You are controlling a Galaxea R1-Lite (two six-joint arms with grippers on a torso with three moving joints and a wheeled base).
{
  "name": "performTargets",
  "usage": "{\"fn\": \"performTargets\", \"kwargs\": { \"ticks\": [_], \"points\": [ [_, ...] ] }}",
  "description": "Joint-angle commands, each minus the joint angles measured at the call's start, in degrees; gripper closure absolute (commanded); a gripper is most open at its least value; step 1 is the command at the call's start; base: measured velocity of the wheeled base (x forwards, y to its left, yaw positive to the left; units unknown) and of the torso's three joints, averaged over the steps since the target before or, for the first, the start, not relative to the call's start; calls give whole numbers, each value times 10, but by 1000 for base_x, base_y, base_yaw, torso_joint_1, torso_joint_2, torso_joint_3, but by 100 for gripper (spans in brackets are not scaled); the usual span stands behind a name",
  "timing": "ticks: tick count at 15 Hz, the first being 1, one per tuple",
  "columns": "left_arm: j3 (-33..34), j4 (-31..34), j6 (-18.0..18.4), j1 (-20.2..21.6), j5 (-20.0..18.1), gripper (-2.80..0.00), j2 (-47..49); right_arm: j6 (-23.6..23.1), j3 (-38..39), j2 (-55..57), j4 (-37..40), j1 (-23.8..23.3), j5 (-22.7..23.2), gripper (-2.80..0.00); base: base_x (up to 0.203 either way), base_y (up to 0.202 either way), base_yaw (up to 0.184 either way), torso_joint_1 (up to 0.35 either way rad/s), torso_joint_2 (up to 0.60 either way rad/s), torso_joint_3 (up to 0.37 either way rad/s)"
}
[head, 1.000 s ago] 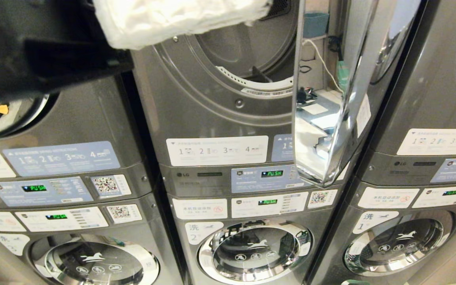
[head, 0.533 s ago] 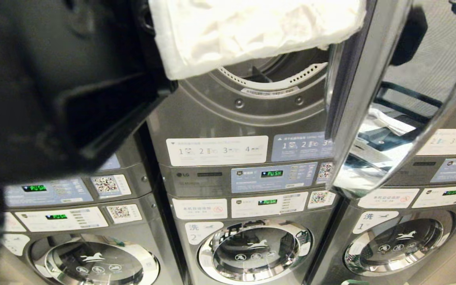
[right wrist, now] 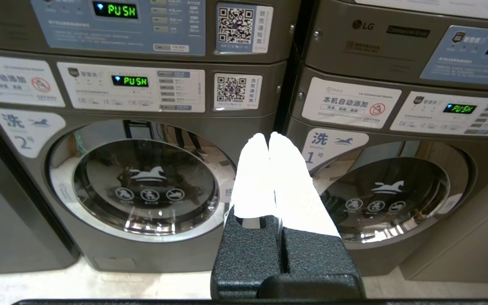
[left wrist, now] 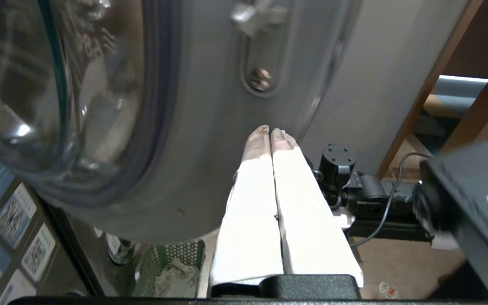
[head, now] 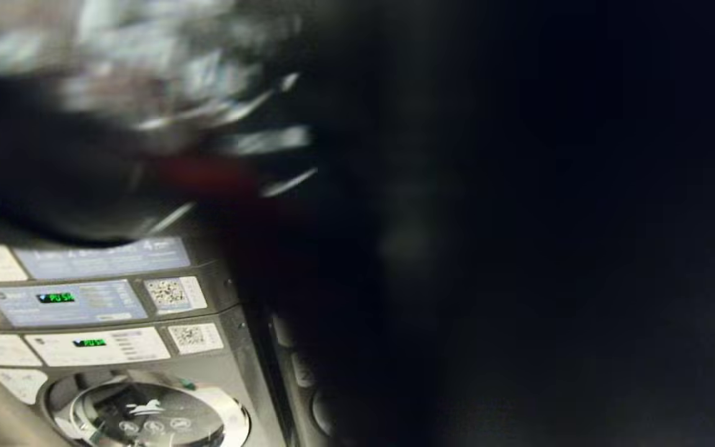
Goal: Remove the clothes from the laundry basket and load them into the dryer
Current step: Open the dryer
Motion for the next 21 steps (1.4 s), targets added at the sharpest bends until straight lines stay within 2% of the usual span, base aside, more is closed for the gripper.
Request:
{"fn": "performTargets", "kwargs": {
  "ticks": [1,4,6,10,12,15,17,19,21],
  "points": [
    [-41,-1,6,-9,-2,0,59,1,0,0,0,0,0,0,0,0,0,0,0,0],
    [-150,-2,15,-36,-2,0,148,5,1,0,0,0,-4,0,0,0,0,0,0,0],
    [-189,-2,20,-53,13,0,182,13,1,0,-2,0,-9,0,0,0,0,0,0,0],
    [-175,-2,17,-52,98,0,154,25,2,0,-5,0,-12,0,0,0,0,0,0,0],
    [-158,-2,16,-49,115,0,140,25,2,0,-4,0,-12,0,0,0,0,0,0,0],
    [-158,-3,19,-47,119,0,150,25,2,1,-5,0,-13,0,0,0,0,0,0,0],
    [-158,-3,19,-37,143,0,154,24,2,1,-10,0,-15,0,0,0,0,0,0,0],
    [-150,-2,20,-5,194,0,154,19,-11,0,-36,0,-15,0,0,0,0,0,0,0],
    [-119,-2,25,39,252,0,148,5,-59,1,-47,0,-4,0,0,0,0,0,0,0]
  ]
}}
